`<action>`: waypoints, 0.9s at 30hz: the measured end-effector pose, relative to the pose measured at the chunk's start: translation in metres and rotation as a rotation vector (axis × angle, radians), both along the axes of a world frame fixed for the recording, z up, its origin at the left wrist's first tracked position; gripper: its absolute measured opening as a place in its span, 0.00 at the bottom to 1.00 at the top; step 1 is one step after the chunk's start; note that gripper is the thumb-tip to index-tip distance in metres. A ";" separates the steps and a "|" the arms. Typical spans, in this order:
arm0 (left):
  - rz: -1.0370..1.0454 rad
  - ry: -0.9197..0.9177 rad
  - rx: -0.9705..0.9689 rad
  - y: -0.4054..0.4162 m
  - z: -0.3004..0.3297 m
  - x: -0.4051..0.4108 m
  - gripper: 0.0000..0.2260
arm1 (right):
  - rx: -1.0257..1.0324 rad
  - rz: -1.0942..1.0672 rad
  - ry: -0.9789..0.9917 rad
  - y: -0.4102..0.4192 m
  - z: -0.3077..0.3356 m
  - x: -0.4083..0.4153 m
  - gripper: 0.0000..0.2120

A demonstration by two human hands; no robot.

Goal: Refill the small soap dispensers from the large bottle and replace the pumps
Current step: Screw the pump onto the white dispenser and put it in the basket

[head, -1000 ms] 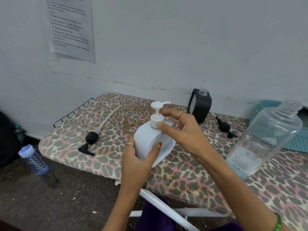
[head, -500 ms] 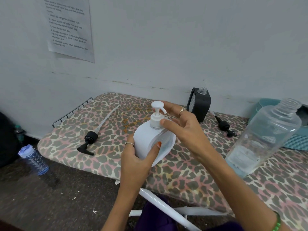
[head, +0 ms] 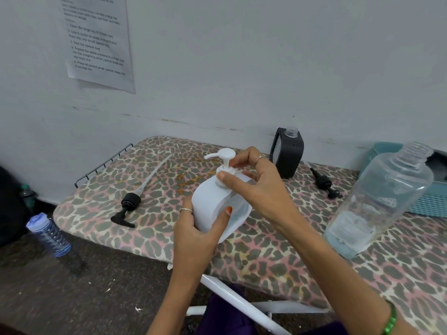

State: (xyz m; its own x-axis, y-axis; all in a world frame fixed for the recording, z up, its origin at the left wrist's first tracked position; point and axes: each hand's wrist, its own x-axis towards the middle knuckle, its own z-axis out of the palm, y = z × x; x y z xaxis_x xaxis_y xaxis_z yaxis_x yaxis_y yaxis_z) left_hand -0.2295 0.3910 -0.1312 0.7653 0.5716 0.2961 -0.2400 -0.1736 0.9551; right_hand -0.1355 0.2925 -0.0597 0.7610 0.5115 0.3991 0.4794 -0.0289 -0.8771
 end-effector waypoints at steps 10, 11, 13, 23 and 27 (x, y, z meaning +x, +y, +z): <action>-0.003 -0.011 0.012 0.000 0.001 -0.001 0.22 | -0.093 0.131 0.026 -0.008 0.005 0.007 0.10; -0.004 -0.010 0.013 0.000 0.001 -0.001 0.22 | -0.074 0.113 0.020 -0.007 0.004 0.007 0.09; -0.004 -0.006 0.017 -0.001 0.001 -0.001 0.23 | -0.055 0.060 -0.011 -0.003 0.003 0.005 0.10; 0.002 -0.004 0.011 0.000 0.000 0.000 0.24 | -0.196 0.253 0.024 -0.016 0.009 0.014 0.18; -0.001 -0.010 0.007 0.001 0.000 0.000 0.24 | -0.159 0.194 0.051 -0.012 0.007 0.015 0.13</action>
State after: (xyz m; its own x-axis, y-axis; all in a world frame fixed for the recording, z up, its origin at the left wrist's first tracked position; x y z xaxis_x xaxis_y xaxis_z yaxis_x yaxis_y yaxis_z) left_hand -0.2297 0.3916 -0.1312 0.7630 0.5686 0.3075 -0.2494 -0.1799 0.9515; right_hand -0.1201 0.2806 -0.0522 0.6596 0.7031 0.2658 0.4452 -0.0804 -0.8918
